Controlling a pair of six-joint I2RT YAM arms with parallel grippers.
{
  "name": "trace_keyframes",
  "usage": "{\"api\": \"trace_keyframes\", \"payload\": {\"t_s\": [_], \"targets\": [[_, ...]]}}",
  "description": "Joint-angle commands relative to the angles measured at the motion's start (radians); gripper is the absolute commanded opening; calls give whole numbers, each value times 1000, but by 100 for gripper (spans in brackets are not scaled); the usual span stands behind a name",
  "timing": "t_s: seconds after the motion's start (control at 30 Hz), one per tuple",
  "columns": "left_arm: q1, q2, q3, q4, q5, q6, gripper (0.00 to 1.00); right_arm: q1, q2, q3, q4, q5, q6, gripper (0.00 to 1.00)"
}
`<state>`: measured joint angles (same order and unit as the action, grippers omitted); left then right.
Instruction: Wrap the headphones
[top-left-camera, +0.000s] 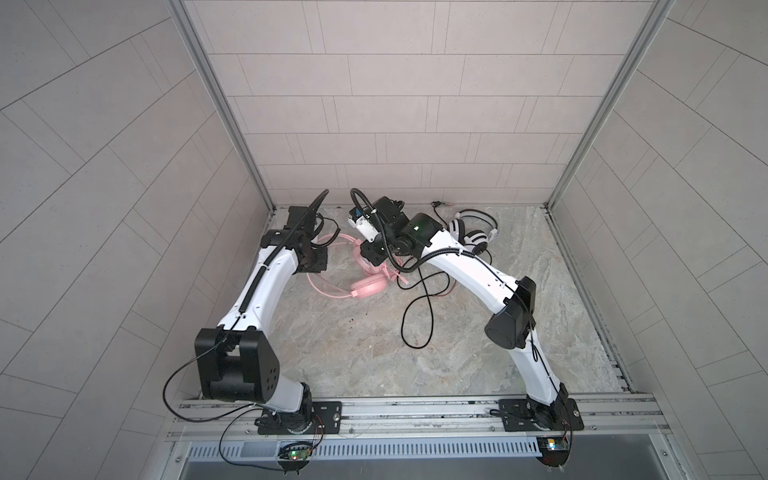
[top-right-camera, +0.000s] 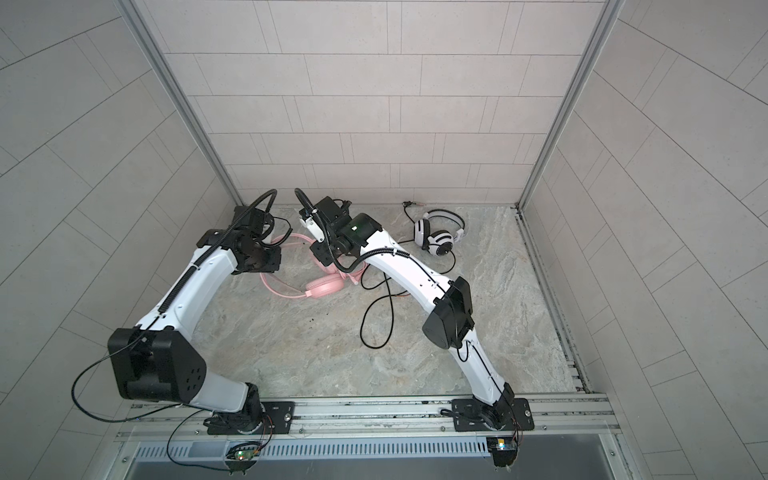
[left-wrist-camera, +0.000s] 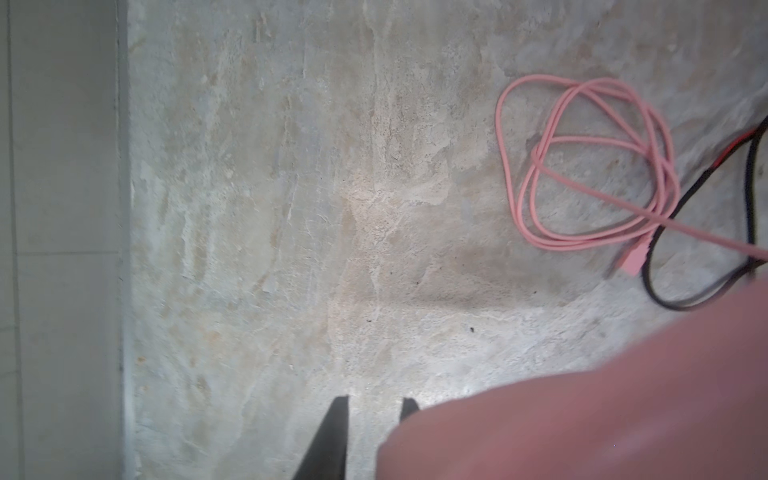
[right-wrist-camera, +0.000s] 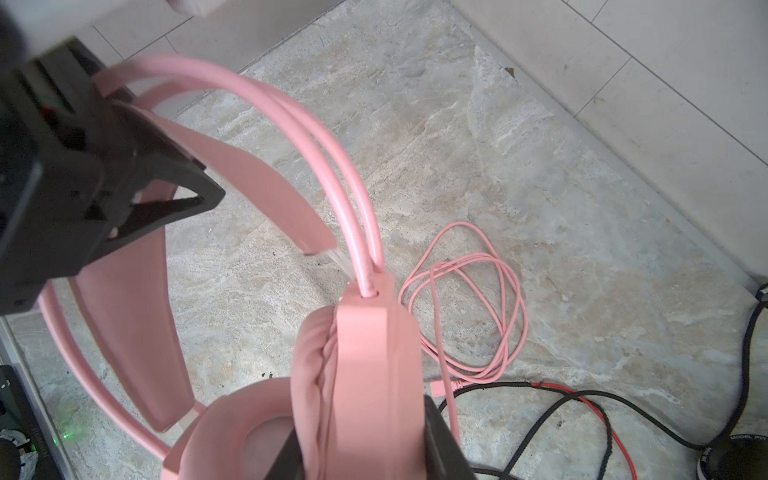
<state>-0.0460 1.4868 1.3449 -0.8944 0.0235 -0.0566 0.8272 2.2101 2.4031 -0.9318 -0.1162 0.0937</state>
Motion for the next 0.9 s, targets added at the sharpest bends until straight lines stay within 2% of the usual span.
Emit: {"api": "trace_keyframes", "payload": {"t_s": [0.0, 0.1, 0.27, 0.33, 0.53, 0.63, 0.73, 0.87], "targets": [[6, -11, -14, 11, 16, -21, 9, 9, 10, 64, 16, -28, 19, 33], [6, -4, -16, 11, 29, -22, 0, 9, 11, 69, 8, -15, 19, 42], [28, 7, -16, 16, 75, -37, 0, -1, -28, 52, -11, -14, 11, 68], [49, 12, -18, 20, 107, -44, 0, -9, -69, 16, -11, -10, 6, 75], [117, 1, -68, 69, 212, -38, 0, -31, -271, -162, 67, 21, -2, 80], [146, 1, -23, 42, 238, -45, 0, -49, -388, -287, 136, 48, -1, 84], [161, -14, 3, 50, 302, -79, 0, -115, -483, -387, 207, 0, 34, 84], [173, -31, 23, 95, 385, -142, 0, -254, -570, -533, 305, -111, 89, 84]]}}
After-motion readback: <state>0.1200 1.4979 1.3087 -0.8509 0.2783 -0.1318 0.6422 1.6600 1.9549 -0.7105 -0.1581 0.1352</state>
